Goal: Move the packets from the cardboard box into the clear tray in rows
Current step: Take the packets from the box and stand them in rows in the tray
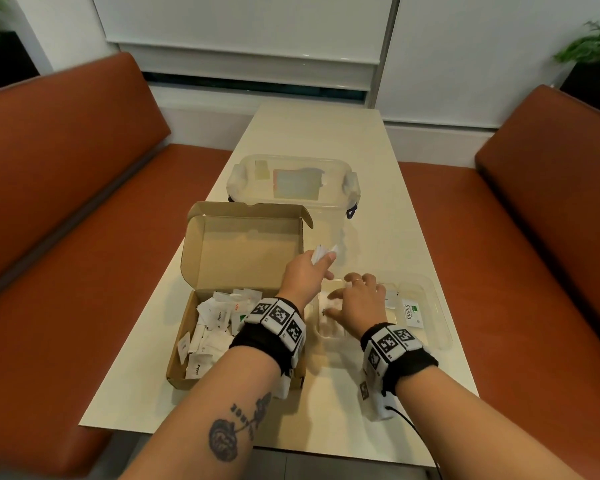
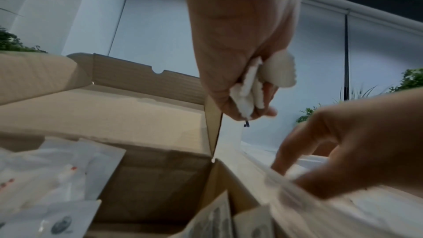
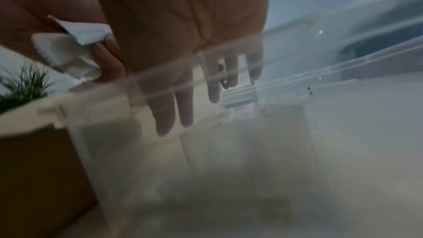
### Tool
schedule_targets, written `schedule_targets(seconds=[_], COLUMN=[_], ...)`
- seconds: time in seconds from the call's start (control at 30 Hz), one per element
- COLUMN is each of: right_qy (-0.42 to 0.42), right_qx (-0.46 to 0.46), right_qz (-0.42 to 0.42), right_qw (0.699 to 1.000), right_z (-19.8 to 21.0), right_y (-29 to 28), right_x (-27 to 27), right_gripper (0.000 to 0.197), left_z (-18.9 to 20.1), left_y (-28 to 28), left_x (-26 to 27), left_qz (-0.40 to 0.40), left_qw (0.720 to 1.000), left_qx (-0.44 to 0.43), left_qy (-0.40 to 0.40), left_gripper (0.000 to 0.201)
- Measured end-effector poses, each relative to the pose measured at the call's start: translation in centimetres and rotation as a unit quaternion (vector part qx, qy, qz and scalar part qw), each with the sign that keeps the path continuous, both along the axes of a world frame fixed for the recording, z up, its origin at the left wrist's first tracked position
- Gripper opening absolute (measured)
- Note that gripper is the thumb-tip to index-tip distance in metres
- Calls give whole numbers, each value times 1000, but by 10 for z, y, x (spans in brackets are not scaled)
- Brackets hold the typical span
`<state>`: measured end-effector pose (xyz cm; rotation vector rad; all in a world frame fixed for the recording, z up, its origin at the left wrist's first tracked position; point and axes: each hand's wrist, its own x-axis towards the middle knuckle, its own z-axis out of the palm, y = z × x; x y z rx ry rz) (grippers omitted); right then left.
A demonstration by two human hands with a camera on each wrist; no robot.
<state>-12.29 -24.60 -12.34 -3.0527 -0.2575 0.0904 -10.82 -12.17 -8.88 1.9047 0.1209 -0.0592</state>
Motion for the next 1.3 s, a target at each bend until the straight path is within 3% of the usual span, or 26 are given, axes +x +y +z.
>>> schedule_targets(seconds=[0.07, 0.13, 0.2, 0.3, 0.5, 0.67, 0.87, 1.0, 1.1, 1.3], right_qy=[-26, -47, -63, -63, 13, 13, -58, -72, -34, 9], right_qx=[83, 220, 369, 494, 570, 616, 648, 584, 519, 515], right_qz=[-21, -48, -66, -79, -112, -112, -119, -63, -40, -24], right_qw=[996, 973, 925, 864, 814, 780, 750, 806, 853, 857], right_z=[9, 23, 37, 54, 64, 64, 71, 75, 72, 67], right_y=[0, -1, -1, 1, -3, -12, -24, -29, -32, -31], right_x=[3, 6, 7, 5, 8, 11, 14, 15, 15, 10], right_gripper=[31, 22, 18, 15, 17, 11, 5, 4, 7, 16], left_z=[5, 11, 16, 21, 23, 20, 11, 9, 13, 17], left_y=[0, -1, -1, -1, -7, -16, -19, -16, -18, -20], left_x=[-2, -1, 1, 1, -8, -17, -12, -8, -8, -8], left_qz=[12, 34, 57, 86, 35, -22, 101, 151, 115, 62], left_qw=[998, 987, 971, 952, 926, 920, 930, 944, 962, 980], left_qx=[-65, -153, -226, -283, -369, -382, -345, -292, -248, -185], left_qy=[6, 31, 58, 80, 72, 85, 73, 25, -20, -38], left_gripper=[33, 32, 29, 16, 14, 24, 11, 12, 3, 17])
